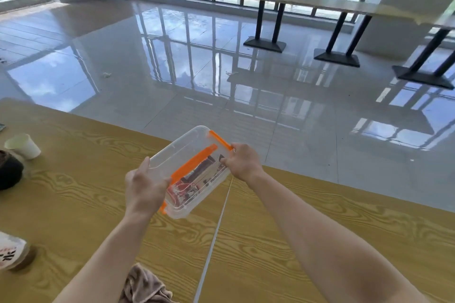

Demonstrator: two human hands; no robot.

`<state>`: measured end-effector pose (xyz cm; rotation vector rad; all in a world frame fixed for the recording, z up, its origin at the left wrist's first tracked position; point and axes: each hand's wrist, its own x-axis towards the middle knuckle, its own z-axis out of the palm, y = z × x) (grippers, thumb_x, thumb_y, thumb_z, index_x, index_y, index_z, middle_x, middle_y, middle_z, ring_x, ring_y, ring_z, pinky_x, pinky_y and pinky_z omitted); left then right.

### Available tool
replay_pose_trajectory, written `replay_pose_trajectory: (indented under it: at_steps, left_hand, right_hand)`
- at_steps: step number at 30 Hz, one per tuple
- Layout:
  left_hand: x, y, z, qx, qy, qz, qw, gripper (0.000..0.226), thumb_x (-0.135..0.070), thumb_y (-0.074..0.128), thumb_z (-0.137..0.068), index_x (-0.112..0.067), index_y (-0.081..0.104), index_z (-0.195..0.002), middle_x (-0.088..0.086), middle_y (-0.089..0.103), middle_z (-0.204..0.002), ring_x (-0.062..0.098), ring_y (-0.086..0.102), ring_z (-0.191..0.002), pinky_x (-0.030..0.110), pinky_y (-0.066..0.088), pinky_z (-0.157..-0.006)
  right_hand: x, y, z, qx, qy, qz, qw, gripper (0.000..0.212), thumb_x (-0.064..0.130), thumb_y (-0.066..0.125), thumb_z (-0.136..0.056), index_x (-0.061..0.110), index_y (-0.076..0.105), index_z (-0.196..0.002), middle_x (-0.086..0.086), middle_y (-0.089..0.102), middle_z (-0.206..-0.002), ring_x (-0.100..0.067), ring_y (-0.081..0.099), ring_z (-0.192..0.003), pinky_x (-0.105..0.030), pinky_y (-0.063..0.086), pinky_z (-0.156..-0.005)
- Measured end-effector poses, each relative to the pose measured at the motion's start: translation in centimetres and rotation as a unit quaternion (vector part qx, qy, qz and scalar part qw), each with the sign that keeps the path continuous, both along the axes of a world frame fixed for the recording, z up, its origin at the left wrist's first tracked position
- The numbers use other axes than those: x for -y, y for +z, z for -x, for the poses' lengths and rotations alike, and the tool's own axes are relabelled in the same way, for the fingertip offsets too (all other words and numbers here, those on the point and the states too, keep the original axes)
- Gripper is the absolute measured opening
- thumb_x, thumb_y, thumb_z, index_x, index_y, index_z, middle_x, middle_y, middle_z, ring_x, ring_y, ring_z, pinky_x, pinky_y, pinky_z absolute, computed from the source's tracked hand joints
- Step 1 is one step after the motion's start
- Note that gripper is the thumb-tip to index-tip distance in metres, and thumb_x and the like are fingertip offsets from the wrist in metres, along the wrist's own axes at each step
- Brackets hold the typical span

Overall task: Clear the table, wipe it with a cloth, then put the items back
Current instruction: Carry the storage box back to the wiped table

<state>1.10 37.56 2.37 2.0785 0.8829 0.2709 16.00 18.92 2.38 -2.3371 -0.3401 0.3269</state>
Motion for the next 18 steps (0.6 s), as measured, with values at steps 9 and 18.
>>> replay_pose_trajectory:
  at_steps: [9, 18]
  left_hand:
    - [8.5, 1.2, -0.9, -0.015, -0.111, -0.008, 0.994, 0.076, -0.020, 0.074, -0.088, -0.011, 0.036, -0.152, 0.024, 0.041, -0.142, 0.036, 0.040, -0.133, 0.044, 0.036, -0.109]
    - [17.8, 0.9, -1.5, -0.029, -0.250, 0.009, 0.968, 0.074, -0.022, 0.076, -0.087, -0.014, 0.040, -0.151, 0.019, 0.043, -0.140, 0.035, 0.044, -0.131, 0.043, 0.038, -0.108]
  right_hand:
    - [11.0, 0.2, 4.0, 0.011, -0.095, 0.018, 0.995, 0.016, 0.020, 0.071, -0.088, 0.007, 0.071, -0.097, -0.010, 0.072, -0.085, -0.025, 0.069, -0.076, -0.028, 0.051, -0.058]
    - [22.9, -1.8, 10.0, -0.016, -0.231, 0.036, 0.972, 0.019, 0.031, 0.074, -0.085, 0.015, 0.070, -0.095, -0.007, 0.066, -0.090, -0.015, 0.060, -0.068, -0.020, 0.035, -0.050]
